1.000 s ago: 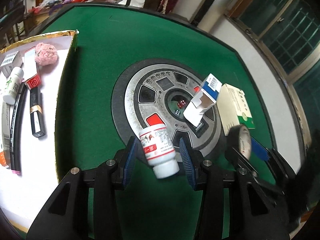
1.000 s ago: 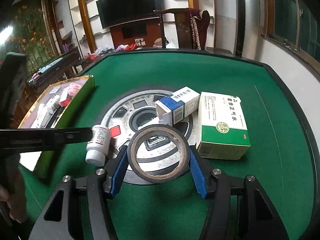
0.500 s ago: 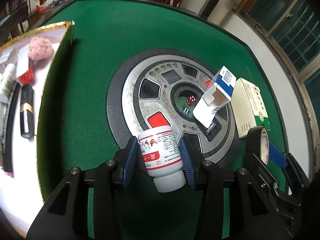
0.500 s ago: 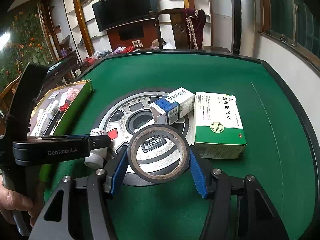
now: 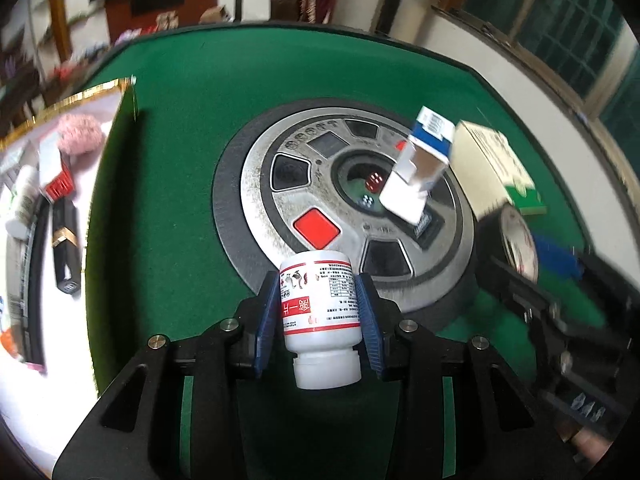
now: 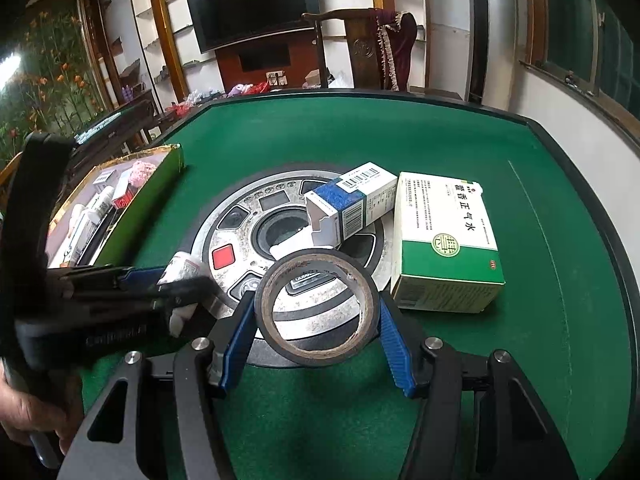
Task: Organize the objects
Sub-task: 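Grasp the white red-labelled pill bottle with left tool while right tool holds the tape roll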
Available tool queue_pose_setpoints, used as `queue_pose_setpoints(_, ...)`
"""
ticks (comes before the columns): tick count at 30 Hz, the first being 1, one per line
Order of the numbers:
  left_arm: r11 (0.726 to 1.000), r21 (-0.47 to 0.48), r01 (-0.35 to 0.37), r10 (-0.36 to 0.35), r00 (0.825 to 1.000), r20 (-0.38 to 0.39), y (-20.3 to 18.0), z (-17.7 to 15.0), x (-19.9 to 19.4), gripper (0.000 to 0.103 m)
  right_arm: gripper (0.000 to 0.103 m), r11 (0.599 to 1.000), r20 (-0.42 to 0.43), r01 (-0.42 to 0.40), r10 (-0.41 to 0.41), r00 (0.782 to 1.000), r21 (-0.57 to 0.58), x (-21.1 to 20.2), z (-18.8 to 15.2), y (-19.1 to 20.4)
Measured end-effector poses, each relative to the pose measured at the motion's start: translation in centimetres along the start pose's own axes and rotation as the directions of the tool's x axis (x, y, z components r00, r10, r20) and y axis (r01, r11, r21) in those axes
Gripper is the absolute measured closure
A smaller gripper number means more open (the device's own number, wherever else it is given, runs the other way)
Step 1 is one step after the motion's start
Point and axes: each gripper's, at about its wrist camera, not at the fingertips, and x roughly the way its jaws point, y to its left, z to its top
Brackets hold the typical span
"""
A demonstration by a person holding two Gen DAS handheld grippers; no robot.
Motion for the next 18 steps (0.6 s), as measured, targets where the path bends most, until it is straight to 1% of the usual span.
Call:
queue_pose_setpoints(4, 0.997, 0.048, -0.057, 0.055, 0.998, 0.043, 0.0, -1.0, -0.5, 0.066, 0.044, 1.000, -0.009, 0.001, -0.001, 1.000, -0.005, 0.3, -0.1, 0.1)
queue_pose_setpoints(8, 0.995, 0.070, -0.071, 0.067, 0.996, 0.064, 0.3, -1.8, -0.8, 0.066, 0.044, 1.000, -0.014, 0.008, -0.009, 1.000, -0.011, 0.6, -0.3, 0.2)
queue_pose_setpoints(11, 0.992, 0.086, -0.088, 0.081, 0.993, 0.084, 0.1, -1.7, -0.8, 0.067, 0.044, 1.000, -0.020, 0.010, -0.010, 1.000, -0.016, 0.8, -0.4, 0.3)
queue_pose_setpoints(18, 0.992, 0.086, -0.097, 0.086, 0.988, 0.125, -0.3, -0.8, -1.6, 0.068, 0.044, 1.000, -0.024, 0.011, -0.012, 1.000, -0.013, 1.0, -0.7, 0.4)
